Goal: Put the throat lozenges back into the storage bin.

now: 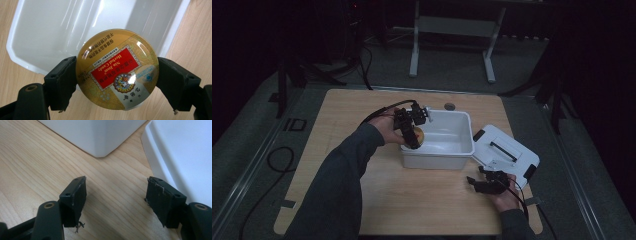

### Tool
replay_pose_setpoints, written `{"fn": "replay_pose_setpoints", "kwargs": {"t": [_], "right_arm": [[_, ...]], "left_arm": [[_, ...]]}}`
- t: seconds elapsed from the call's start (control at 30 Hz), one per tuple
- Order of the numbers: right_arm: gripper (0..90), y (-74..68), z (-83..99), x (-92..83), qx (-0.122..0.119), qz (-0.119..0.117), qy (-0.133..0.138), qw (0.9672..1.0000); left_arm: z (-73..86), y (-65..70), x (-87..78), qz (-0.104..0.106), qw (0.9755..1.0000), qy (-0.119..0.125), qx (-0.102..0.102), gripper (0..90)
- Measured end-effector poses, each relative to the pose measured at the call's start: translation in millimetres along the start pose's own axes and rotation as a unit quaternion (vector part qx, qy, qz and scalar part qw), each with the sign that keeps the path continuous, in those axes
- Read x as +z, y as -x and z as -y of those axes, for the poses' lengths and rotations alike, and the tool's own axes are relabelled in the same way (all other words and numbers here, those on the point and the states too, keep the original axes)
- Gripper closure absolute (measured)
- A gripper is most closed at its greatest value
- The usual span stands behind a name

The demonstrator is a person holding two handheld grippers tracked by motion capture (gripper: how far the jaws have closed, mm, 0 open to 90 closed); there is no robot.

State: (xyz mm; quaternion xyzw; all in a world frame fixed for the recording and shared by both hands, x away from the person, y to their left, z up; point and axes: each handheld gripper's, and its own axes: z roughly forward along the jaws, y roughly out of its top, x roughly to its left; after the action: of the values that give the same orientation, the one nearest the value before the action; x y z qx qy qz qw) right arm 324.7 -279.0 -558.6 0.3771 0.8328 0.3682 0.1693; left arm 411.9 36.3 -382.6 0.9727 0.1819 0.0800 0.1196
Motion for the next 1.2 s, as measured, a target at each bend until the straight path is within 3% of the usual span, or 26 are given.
{"fn": "replay_pose_setpoints", "kwargs": {"t": [0.13, 0.23, 0.37, 0.43, 0.63, 0.93, 1.2], "right_arm": [[32.2, 0.0, 0.0, 0.0, -0.001, 0.0, 0.0, 1.0], [32.2, 0.0, 0.0, 0.1, 0.0, 0.0, 0.0, 1.0], [32.0, 0.0, 0.0, 0.1, -0.001, -0.001, 0.0, 1.0], [32.0, 0.0, 0.0, 0.1, -0.001, -0.001, 0.0, 1.0], [31.6, -0.1, 0.0, 0.1, -0.002, -0.001, 0.0, 1.0], [31.6, -0.1, 0.0, 0.2, -0.002, -0.001, 0.0, 1.0], [31.6, 0.0, 0.0, 0.2, -0.002, -0.001, 0.0, 1.0]], "left_arm": [[-1.0, 0.3, 1.1, 0.001, 1.0, 0.001, -0.002, 20.6], [-1.4, -1.6, 0.8, 0.0, 0.9999, 0.004, -0.014, 20.4], [-2.3, -4.4, 0.3, 0.019, 0.9994, 0.003, -0.029, 16.9], [-2.2, -4.5, -1.2, 0.009, 0.9994, 0.011, -0.031, 16.9], [2.2, -6.6, -6.6, -0.005, 0.9992, 0.027, -0.031, 28.4], [11.4, -8.9, -14.2, -0.02, 0.998, 0.05, -0.035, 54.2], [27.8, -12.5, -17.8, -0.033, 0.9951, 0.074, -0.056, 63.4]]}}
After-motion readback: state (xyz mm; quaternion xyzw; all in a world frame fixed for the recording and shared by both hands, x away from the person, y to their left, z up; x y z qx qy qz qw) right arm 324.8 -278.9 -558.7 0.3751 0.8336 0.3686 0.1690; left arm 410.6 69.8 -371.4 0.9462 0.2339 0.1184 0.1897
